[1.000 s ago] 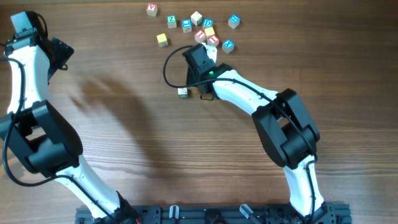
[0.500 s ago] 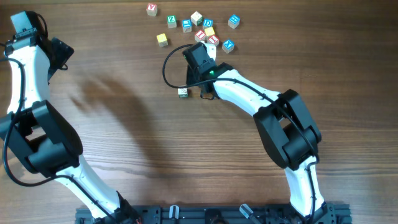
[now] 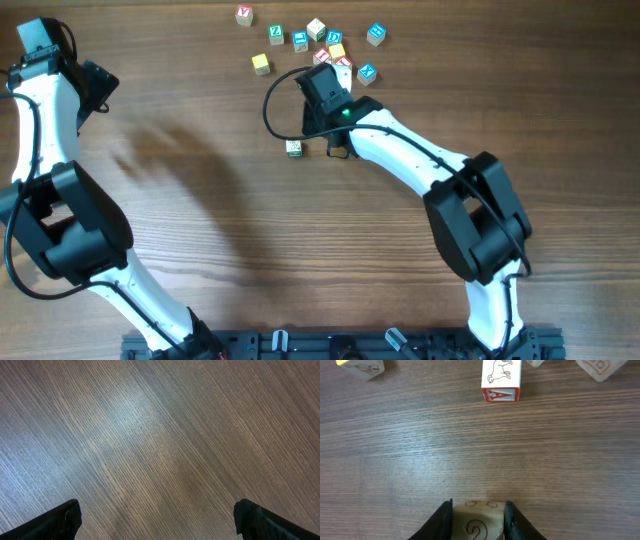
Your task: Form a circle
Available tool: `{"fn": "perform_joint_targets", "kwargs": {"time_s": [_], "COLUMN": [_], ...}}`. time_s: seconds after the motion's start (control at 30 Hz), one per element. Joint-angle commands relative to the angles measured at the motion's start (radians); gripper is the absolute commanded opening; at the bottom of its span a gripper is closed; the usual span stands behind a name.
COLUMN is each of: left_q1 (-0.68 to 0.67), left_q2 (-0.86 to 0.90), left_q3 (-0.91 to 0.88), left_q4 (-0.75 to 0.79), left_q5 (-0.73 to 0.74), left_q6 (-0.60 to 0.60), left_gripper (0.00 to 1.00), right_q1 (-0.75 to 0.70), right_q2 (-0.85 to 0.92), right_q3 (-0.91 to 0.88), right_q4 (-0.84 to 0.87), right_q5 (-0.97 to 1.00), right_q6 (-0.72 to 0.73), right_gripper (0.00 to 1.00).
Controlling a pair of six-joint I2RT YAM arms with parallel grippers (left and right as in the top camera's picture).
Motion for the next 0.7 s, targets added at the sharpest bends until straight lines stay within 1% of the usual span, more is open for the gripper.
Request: {"fn": "perform_joint_targets", "kwargs": {"time_s": [0.0,0.1,0.23,0.67], "left_q1": [0.004,0.004,0.004,0.004], "left_q2": [-0.012,-0.012,-0.012,-0.012], "left_q3": [0.011,0.011,0.011,0.011], "left_q4": [-0.001,0.0,0.0,0.0], "left_q5": [-0.002,-0.002,-0.002,-0.002], "left_q6": [0.008,0.008,0.008,0.008], "left_gripper": [1.0,1.0,1.0,1.0], "right_q1": [0.001,0.002,0.004,0.021], "right_q2": [-0.04,-0.04,-0.04,-0.014], "right_q3": [0.004,0.004,0.004,-0.011], "right_q4": [-0.038,-0.08,-0.085,-0.065], "right_q5": [0.01,-0.006,-0.03,-0.025], "right_q6": [0.063,0.103,0.116,0.111], "right_gripper": [0.29,0.29,0.29,0.29]}}
